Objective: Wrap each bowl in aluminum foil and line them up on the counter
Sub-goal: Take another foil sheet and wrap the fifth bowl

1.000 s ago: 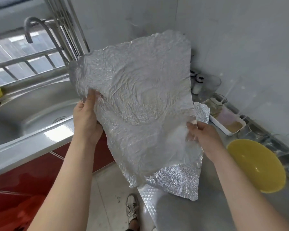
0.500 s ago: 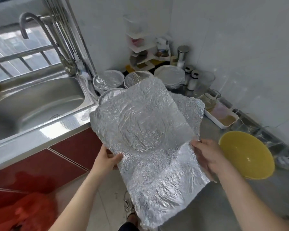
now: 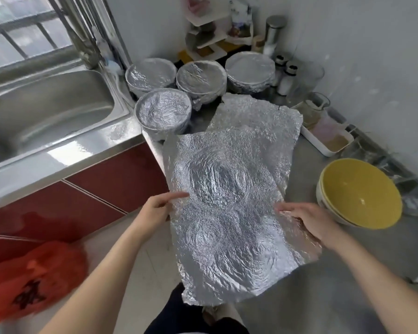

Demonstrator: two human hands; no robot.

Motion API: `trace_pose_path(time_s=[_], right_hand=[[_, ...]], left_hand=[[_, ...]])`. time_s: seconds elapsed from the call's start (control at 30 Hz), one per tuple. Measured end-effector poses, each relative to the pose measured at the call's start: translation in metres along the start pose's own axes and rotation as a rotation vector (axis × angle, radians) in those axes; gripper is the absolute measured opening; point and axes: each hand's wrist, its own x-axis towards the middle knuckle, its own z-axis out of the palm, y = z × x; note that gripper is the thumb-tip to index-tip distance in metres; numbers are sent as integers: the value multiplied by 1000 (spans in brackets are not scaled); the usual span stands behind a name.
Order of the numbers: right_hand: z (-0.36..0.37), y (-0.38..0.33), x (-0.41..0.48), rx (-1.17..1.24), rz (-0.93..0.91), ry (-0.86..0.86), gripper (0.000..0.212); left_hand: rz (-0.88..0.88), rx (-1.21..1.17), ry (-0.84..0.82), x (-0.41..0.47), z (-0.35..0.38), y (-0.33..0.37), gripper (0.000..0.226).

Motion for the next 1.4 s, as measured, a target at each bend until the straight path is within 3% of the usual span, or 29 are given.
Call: trace_pose_path(time_s=[0.1,0.17,0.3,0.4,0.47,0.6,0.77,0.93,0.97,1.13,1.4], right_hand=[[-5,9,0,200,150,-71,37],[-7,11,2,254,212,-130,37],[-17,15,3,250,254,-165,48],[-15,14,5,339,304,-165,47],[-15,16,6,358,312,-170,49],[-14,19,3,299,310,-226,55],[-12,27,3,237,223,-371,54],[2,28,4,66,116,-224,8],[6,26,3,62,111,-173,7],[20,29,6,-237,115,9,42],[36,39,18,-381,113,193,54]], left_hand=[[-86,-91,-106,-17,0,-21,80],[-75,-72,-135,-22,-2,-35,80],[66,239,-220,-38,11,-52,78],[145,373,-103,-51,29,-62,84],[193,381,-31,-52,38,-61,72],[153,225,65,-46,40,-56,23],[-114,-186,162,-38,36,-54,13],[-230,-355,240,-35,38,-51,22],[-241,-350,270,-34,40,-51,23],[-255,-121,395,-26,46,-45,31],[-312,-7,507,-24,55,-46,34]])
